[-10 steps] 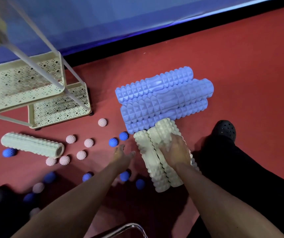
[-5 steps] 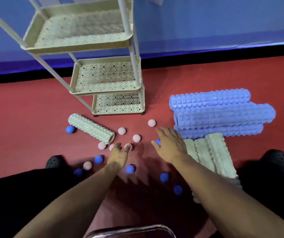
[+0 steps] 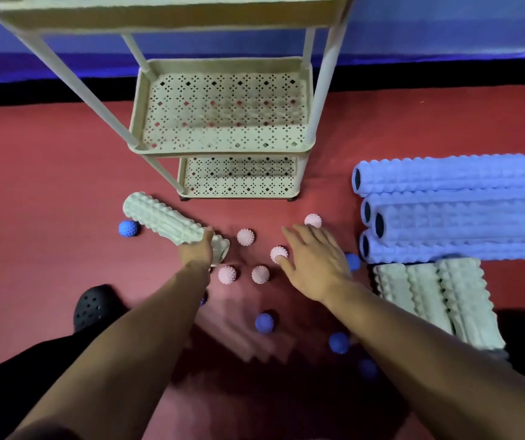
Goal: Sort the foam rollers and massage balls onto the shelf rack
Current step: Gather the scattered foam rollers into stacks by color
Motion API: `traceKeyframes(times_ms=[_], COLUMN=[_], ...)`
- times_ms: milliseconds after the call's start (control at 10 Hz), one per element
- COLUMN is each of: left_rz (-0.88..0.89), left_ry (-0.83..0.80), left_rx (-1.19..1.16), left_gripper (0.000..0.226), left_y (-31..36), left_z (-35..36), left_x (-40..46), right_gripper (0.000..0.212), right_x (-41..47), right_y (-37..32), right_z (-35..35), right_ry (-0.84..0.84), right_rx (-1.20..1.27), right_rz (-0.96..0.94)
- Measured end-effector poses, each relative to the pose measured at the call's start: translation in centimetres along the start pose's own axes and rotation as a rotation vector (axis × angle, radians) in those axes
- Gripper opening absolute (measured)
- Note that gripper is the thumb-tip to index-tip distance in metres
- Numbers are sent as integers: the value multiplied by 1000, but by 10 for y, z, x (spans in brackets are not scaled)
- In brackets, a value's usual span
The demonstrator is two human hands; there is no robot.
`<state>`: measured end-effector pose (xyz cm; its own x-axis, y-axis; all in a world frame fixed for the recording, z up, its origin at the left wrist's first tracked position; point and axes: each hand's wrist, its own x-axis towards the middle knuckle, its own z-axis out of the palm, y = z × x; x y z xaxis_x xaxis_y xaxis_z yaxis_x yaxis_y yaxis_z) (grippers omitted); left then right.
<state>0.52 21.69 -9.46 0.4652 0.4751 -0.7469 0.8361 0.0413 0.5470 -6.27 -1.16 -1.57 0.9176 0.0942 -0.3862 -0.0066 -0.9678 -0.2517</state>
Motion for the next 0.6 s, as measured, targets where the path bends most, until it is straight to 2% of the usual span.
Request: traceKeyframes(times_ms=[100,200,400,500,600], left_rz=[-43,-127,-165,-216,-222], left_ry=[51,-88,-265,-234,-154], left_rx=[97,106,121,-116,-324], left_gripper=[76,27,28,28,11], left_y=[6,4,-14,-13,-8], left_z=[9,17,22,5,-16], left_x=[20,36,94,86,44], right_gripper=[64,65,65,65,65], right_x=[9,13,19,13,3], right_y=[-2,-3,6,4,-7], right_z=[8,8,7,8,7], right_ry=[-37,-51,-73,-78,-66], right_rx=[6,26,46,58,78], right_rz=[8,18,47,58,69])
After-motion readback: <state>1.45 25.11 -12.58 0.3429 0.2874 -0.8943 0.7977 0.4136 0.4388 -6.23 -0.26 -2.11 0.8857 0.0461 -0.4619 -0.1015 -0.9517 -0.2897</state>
